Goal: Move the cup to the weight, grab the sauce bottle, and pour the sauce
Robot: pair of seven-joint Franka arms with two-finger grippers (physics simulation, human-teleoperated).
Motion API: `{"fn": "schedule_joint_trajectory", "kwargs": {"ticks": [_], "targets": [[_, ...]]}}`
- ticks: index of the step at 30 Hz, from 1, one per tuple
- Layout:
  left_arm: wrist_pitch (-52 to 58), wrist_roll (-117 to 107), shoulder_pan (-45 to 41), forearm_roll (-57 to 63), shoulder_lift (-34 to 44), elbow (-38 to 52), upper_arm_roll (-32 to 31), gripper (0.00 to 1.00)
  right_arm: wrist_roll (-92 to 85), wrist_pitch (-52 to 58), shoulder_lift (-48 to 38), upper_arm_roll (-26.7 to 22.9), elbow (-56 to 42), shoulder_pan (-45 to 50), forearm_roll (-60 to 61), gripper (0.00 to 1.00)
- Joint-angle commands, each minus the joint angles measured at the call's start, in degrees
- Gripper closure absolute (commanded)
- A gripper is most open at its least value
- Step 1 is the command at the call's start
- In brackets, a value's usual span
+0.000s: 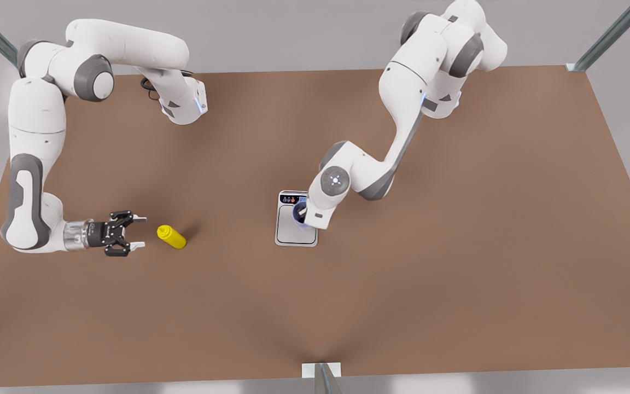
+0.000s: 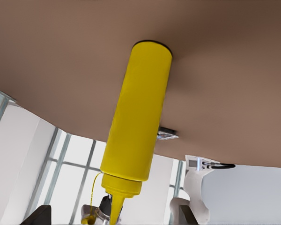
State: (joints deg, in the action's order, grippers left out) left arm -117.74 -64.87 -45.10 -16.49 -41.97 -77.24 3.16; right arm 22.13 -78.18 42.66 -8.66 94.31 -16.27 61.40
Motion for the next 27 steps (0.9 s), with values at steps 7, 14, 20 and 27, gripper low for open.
{"fn": "schedule_joint_trajectory", "kwargs": {"ticks": [7,14,20,27], "targets": [[-1.71,0.36,-0.26,-2.41,-0.92,-0.01,0.01,0.24,-0.16,-3.74,3.22,1.19,-0.18,0.27,2.94,0.0],[-0.74,0.54,0.18,-2.23,0.13,-0.01,0.18,0.01,4.68,-3.74,4.62,1.63,-0.18,0.36,5.93,0.0],[10.14,3.25,2.2,-0.57,6.28,-0.01,4.04,0.01,4.59,-3.21,5.68,2.77,0.34,0.36,5.49,0.0],[44.52,67.32,5.99,10.33,23.25,0.08,31.3,0.01,3.89,-3.56,5.68,5.49,2.54,0.45,5.31,0.0]]}}
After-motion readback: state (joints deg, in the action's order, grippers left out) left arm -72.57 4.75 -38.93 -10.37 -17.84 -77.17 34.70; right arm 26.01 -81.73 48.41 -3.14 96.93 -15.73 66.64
